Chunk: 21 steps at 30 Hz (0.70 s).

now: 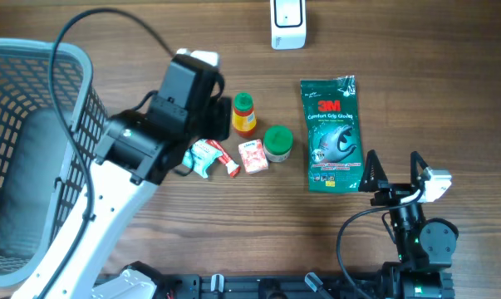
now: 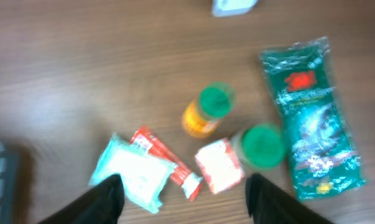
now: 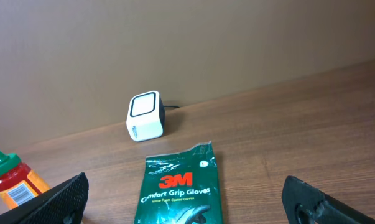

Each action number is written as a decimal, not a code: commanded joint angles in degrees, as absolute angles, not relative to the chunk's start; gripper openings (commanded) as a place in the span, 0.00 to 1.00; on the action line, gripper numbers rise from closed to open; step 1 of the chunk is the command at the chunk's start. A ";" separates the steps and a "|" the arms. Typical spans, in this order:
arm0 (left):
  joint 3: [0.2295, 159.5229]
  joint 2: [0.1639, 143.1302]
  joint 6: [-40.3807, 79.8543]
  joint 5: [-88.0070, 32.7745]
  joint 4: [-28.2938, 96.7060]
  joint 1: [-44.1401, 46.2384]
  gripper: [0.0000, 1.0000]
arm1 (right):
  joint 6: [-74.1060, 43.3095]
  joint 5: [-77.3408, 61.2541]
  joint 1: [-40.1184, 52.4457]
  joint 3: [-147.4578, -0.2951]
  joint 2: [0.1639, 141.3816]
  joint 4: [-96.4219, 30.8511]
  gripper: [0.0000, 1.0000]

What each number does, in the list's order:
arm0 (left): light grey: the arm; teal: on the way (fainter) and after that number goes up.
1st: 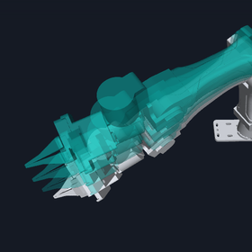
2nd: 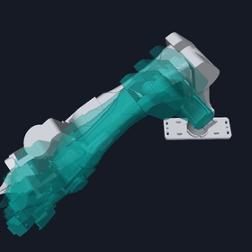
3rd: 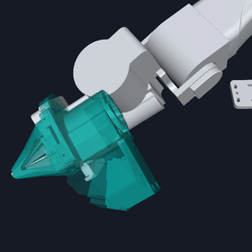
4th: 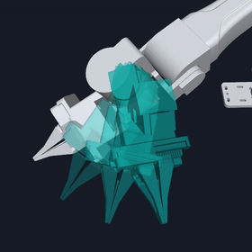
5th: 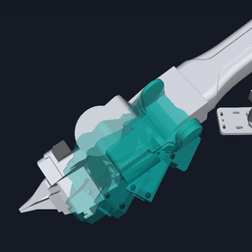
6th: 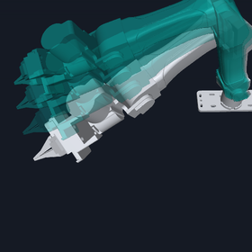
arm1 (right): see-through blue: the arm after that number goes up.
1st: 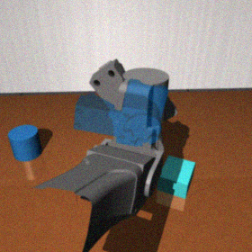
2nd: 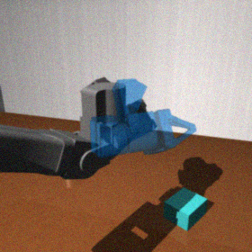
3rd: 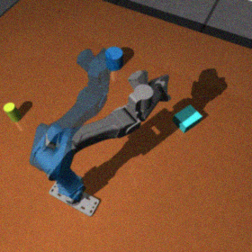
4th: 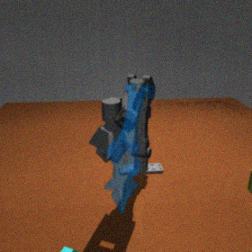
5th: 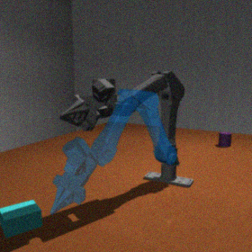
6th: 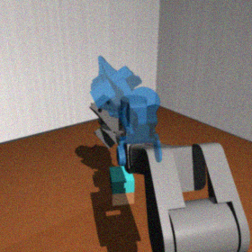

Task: Scan the item barcode
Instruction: 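Retract the left gripper beside the basket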

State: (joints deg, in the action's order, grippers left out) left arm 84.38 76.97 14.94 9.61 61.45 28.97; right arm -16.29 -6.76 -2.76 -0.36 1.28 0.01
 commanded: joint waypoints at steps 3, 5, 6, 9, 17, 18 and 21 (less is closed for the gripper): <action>84.33 76.36 18.87 14.94 72.62 26.24 0.93 | -16.69 -5.98 -2.42 -0.30 1.30 0.30 0.99; 84.33 75.02 20.62 15.31 73.21 26.24 1.00 | -16.67 -5.98 -2.42 -0.30 1.30 0.30 1.00; 84.33 73.89 21.74 15.59 73.67 26.24 1.00 | -16.67 -5.98 -2.42 -0.30 1.30 0.30 1.00; 84.31 70.72 21.98 16.27 75.70 26.30 1.00 | -16.69 -5.98 -2.42 -0.30 1.30 0.30 1.00; 84.20 61.04 28.99 17.82 88.33 26.30 1.00 | -16.67 -6.00 -2.42 -0.30 1.30 0.30 1.00; 84.23 60.71 28.97 17.85 89.10 26.30 1.00 | -16.67 -5.98 -2.42 -0.30 1.30 0.30 1.00; 84.23 60.34 28.97 17.85 89.49 26.30 1.00 | -16.53 -1.93 -2.44 -0.30 1.30 0.49 1.00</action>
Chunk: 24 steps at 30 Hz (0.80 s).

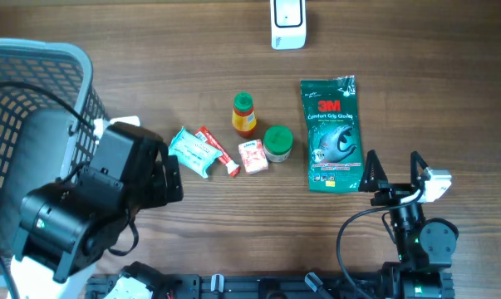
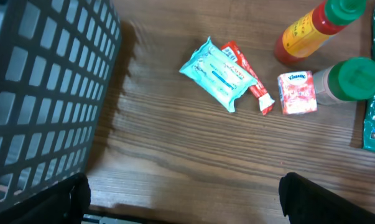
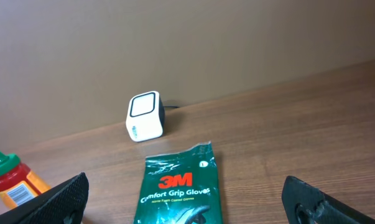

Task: Scan the item barcode
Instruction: 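Retract the left gripper beside the basket, then reach the right gripper to the green-lidded jar and grasp it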

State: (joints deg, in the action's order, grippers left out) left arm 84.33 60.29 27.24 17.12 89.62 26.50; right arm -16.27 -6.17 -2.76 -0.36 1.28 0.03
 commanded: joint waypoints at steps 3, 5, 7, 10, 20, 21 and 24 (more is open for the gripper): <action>84.23 60.38 28.97 17.85 89.47 26.30 1.00 | -16.73 -1.32 -2.42 -0.30 1.30 0.32 1.00; 84.23 60.38 28.97 17.85 89.47 26.30 1.00 | -20.78 -2.87 -2.42 -0.30 1.30 0.49 1.00; 84.20 60.38 28.97 17.85 89.47 26.30 1.00 | -42.63 -12.99 -2.42 -0.30 1.30 0.86 1.00; 84.23 60.38 28.97 17.85 89.47 26.30 1.00 | -65.65 -33.12 -2.42 -0.30 1.34 1.89 1.00; 84.23 60.38 28.97 17.85 89.47 26.30 1.00 | -62.85 -39.97 -2.44 -1.28 2.59 0.12 1.00; 84.23 60.38 28.97 17.85 89.47 26.30 1.00 | -62.04 -39.46 -2.44 -2.26 3.33 -1.89 1.00; 84.20 60.38 28.97 17.85 89.47 26.30 1.00 | -56.97 -37.26 -2.44 -8.91 8.49 -10.63 0.99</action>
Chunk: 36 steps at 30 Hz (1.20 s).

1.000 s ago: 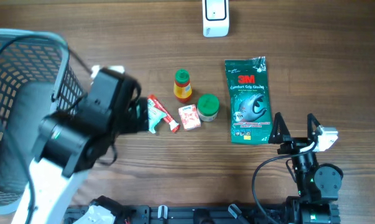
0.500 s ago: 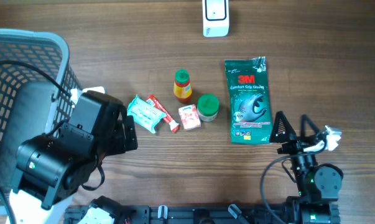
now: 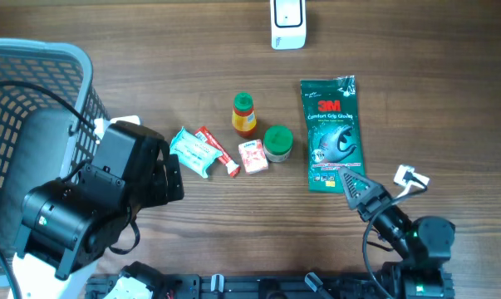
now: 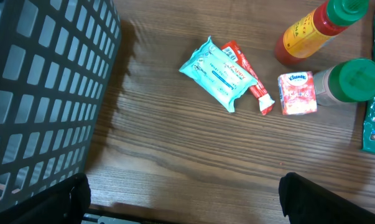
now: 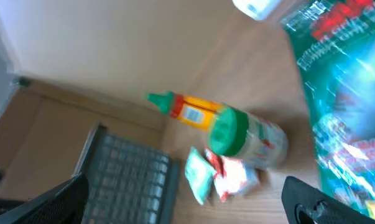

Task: Scan the item barcode
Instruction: 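Reach the right gripper to the green-lidded jar and grasp it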

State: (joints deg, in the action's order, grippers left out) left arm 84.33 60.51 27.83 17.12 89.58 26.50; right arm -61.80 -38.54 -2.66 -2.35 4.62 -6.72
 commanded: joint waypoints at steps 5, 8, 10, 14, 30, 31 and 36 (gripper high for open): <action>84.23 60.38 28.97 17.85 89.47 26.30 1.00 | -48.21 -35.57 -2.42 -24.12 24.10 -20.64 0.99; 84.23 60.38 28.97 17.85 89.47 26.30 1.00 | -42.54 -34.94 -2.42 -32.84 34.83 -29.39 1.00; 84.23 60.38 28.97 17.85 89.47 26.30 1.00 | -40.56 -33.82 -2.42 -39.81 43.33 -36.18 0.99; 84.23 60.38 28.97 17.85 89.47 26.30 1.00 | -39.99 -29.93 -2.42 -47.66 50.94 -44.27 1.00; 84.20 60.38 28.97 17.85 89.47 26.30 1.00 | -33.17 -20.25 10.22 -59.96 69.28 -43.09 0.99; 84.23 60.38 28.97 17.85 89.47 26.30 1.00 | -32.82 -17.04 13.13 -62.74 71.94 -44.49 0.99; 84.23 60.38 28.97 17.85 89.47 26.30 1.00 | -28.49 -5.41 25.47 -77.06 90.87 -50.61 0.99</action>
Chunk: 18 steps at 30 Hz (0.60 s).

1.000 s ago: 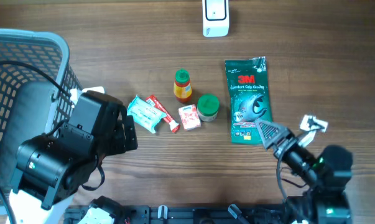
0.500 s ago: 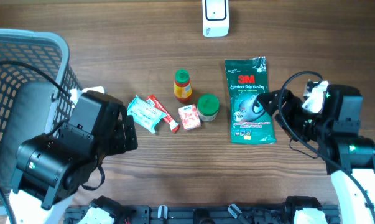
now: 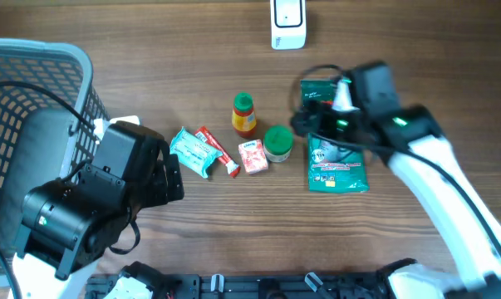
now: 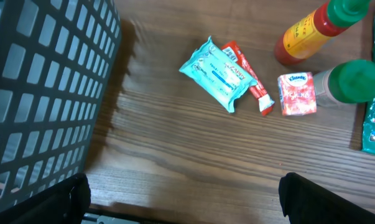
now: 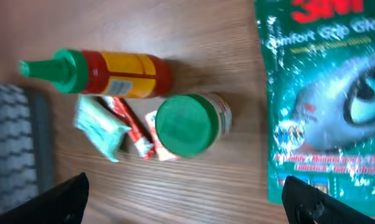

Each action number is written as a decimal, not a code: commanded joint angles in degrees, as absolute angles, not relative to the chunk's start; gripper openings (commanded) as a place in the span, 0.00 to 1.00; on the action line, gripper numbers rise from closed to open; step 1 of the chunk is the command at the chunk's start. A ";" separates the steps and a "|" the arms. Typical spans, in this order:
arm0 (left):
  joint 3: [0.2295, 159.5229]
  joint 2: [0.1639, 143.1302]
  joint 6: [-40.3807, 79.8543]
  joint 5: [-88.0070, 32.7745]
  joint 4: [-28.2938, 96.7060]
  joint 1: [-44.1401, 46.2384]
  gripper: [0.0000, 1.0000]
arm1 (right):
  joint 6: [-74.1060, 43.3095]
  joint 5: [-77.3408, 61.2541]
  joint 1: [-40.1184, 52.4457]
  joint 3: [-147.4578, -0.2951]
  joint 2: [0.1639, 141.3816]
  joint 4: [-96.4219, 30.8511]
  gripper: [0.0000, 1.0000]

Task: Scan the item barcode
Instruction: 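Reach the right gripper to the green-lidded jar and grasp it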

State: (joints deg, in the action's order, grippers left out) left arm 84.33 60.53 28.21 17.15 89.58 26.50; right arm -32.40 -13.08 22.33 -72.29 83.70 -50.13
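Note:
The white scanner (image 3: pixel 287 23) stands at the table's far edge. A green 3M gloves pack (image 3: pixel 337 162) (image 5: pixel 327 106) lies flat, partly under my right arm. My right gripper (image 3: pixel 312 124) (image 5: pixel 187 208) hovers open over the pack's left edge and a green-lidded jar (image 3: pixel 277 143) (image 5: pixel 186 124), holding nothing. Left of the jar lie a red tissue box (image 3: pixel 252 155) (image 4: pixel 297 93), a red stick pack (image 4: pixel 249 78) and a teal wipes pack (image 3: pixel 192 151) (image 4: pixel 217 73). An orange sauce bottle (image 3: pixel 244 114) (image 5: pixel 112 73) is behind them. My left gripper (image 3: pixel 163 178) (image 4: pixel 187 208) is open near the front left.
A large grey mesh basket (image 3: pixel 34 149) (image 4: pixel 44 93) fills the left side, right beside my left arm. A black cable loops over the basket. Bare wooden tabletop (image 3: pixel 449 66) stretches to the right of the gloves pack.
My right arm has left the front right corner and now reaches over the gloves pack and jar, its camera looking straight down. The left arm and all items are where they were.
At first my left gripper was open over the small items while the right stood at the front right. Then the left was back beside the basket, empty. The right arm then tilted toward the items, and now hangs over the gloves pack.

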 commanded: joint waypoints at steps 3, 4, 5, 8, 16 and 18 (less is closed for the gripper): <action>84.23 60.38 28.97 17.85 89.47 26.30 1.00 | -27.99 -4.49 26.79 -78.24 96.12 -49.01 0.99; 84.23 60.38 28.97 17.85 89.47 26.30 1.00 | -26.87 -4.36 27.55 -78.24 97.58 -48.12 1.00; 84.23 60.38 28.97 17.85 89.47 26.30 1.00 | -26.61 -3.84 28.32 -78.22 98.32 -47.64 1.00; 84.23 60.38 28.97 17.85 89.47 26.30 1.00 | -25.54 -3.88 30.46 -78.22 101.06 -46.04 0.99; 84.23 60.38 28.97 17.85 89.47 26.30 1.00 | -25.52 -2.83 33.54 -78.22 108.73 -44.40 0.99; 84.23 60.38 28.97 17.85 89.47 26.30 1.00 | -25.69 -1.48 33.54 -78.19 110.13 -44.49 0.99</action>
